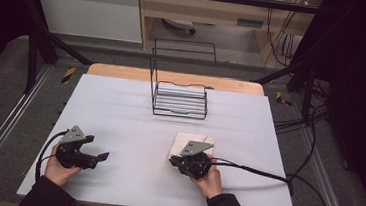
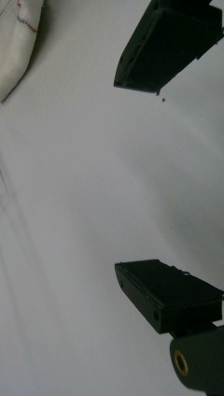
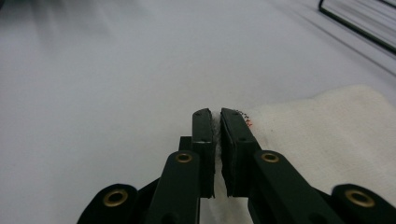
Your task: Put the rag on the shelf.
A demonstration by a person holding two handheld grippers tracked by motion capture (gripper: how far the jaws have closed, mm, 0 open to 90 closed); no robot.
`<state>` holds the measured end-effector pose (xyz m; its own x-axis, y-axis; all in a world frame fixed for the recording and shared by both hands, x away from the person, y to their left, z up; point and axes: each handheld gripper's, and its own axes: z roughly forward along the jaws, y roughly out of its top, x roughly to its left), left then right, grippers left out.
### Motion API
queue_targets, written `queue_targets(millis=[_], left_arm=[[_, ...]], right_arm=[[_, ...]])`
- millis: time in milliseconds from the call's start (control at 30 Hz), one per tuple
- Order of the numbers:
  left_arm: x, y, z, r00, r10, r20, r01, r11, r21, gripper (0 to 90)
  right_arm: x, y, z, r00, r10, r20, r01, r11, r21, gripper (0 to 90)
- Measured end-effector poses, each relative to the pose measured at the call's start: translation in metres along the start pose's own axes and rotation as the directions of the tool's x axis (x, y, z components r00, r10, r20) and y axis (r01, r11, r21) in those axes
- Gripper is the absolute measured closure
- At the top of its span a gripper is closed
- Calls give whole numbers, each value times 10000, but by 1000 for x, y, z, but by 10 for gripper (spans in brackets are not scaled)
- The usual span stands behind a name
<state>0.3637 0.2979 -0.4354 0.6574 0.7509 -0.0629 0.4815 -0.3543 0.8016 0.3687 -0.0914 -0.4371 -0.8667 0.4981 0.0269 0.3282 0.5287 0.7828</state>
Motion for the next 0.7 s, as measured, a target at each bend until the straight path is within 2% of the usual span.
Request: queue_targets(millis=[67, 167, 233, 333, 400, 467, 533, 567, 600, 633, 667, 700], left_arm=[[-1, 0, 0, 10000, -12, 3, 12, 10000, 16, 97], [-4, 2, 1, 10000, -65, 27, 65, 10000, 45, 97], [-6, 4, 1, 9999, -107, 56, 106, 9999, 53, 97], [-10, 6, 2, 9999, -117, 62, 116, 9999, 85, 96], [-17, 10, 3, 9997, -193, 150, 192, 9998, 32, 96], [-20, 12, 4, 9996, -249, 160, 249, 9997, 25, 97], [-30, 21, 7, 9993, -347, 171, 348, 9994, -51, 99], [-30, 21, 7, 9993, -347, 171, 348, 9994, -51, 101], [-34, 24, 9, 9991, -386, 180, 388, 9992, -104, 102], [-41, 30, 13, 9990, -403, 198, 405, 9991, -113, 109], [-41, 30, 13, 9990, -403, 198, 405, 9991, -113, 118], [-46, 33, 15, 9988, -435, 231, 438, 9990, -122, 118]], right_arm=[[0, -1, 2, 10000, 9, -16, -9, 10000, 71, 828], [-2, 2, -1, 9992, 307, -274, -313, 9993, -195, 676], [-6, 6, -10, 9994, 347, 8, -346, 9977, -576, 601], [-21, 6, -28, 9955, 722, 610, -663, 9934, -937, 475], [-32, 0, -40, 9890, 1078, 1016, -973, 9899, -1029, 422], [-42, -8, -51, 9786, 1464, 1445, -1312, 9853, -1095, 371], [-50, -20, -60, 9655, 1915, 1763, -1754, 9791, -1031, 358], [-51, -24, -62, 9599, 2083, 1877, -1929, 9764, -972, 348], [-52, -31, -64, 9502, 2336, 2065, -2196, 9716, -888, 344], [-53, -34, -65, 9473, 2389, 2135, -2262, 9706, -824, 346], [-53, -39, -66, 9431, 2468, 2228, -2353, 9688, -773, 344], [-53, -39, -66, 9431, 2468, 2228, -2353, 9688, -773, 344]])
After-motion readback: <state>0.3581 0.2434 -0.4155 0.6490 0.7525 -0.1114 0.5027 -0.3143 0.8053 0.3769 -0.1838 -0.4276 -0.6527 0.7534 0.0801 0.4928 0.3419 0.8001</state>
